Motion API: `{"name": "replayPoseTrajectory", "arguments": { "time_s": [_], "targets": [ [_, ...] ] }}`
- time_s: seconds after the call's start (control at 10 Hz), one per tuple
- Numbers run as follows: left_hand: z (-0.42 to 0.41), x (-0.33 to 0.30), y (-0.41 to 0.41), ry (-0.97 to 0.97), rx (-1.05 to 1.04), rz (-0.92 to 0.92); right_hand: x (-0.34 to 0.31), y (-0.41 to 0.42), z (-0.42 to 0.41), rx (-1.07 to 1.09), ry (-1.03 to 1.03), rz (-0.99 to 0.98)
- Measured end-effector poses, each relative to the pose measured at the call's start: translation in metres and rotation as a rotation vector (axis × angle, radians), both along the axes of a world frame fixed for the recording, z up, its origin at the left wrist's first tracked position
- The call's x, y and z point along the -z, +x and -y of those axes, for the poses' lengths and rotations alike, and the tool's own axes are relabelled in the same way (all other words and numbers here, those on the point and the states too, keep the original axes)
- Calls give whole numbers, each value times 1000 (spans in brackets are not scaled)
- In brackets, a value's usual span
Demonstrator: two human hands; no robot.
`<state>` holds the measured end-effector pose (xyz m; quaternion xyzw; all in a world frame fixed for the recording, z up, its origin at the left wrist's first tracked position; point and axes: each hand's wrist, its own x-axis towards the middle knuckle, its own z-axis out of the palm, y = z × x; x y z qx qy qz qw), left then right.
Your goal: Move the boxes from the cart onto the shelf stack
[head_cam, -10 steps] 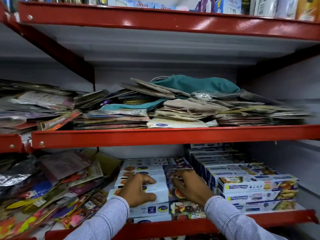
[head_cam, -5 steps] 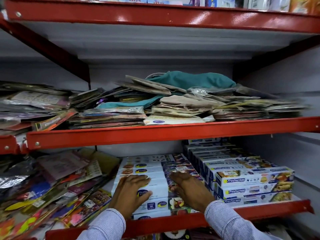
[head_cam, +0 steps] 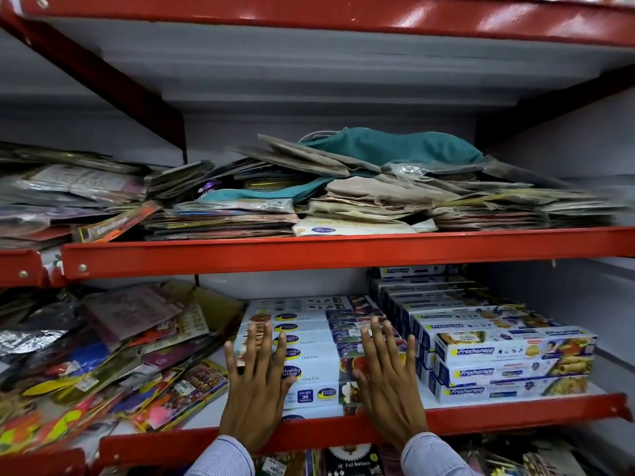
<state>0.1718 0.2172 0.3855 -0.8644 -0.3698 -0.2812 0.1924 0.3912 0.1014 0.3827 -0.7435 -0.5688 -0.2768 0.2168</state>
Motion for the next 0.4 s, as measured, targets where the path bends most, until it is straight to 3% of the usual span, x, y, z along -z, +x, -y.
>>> {"name": "replayPoseTrajectory", "arguments": {
  "time_s": [0.4],
  "targets": [
    [-3, -2, -2, 19, 16, -33, 1, -7, -6, -7, 16, -20]
  ]
}}
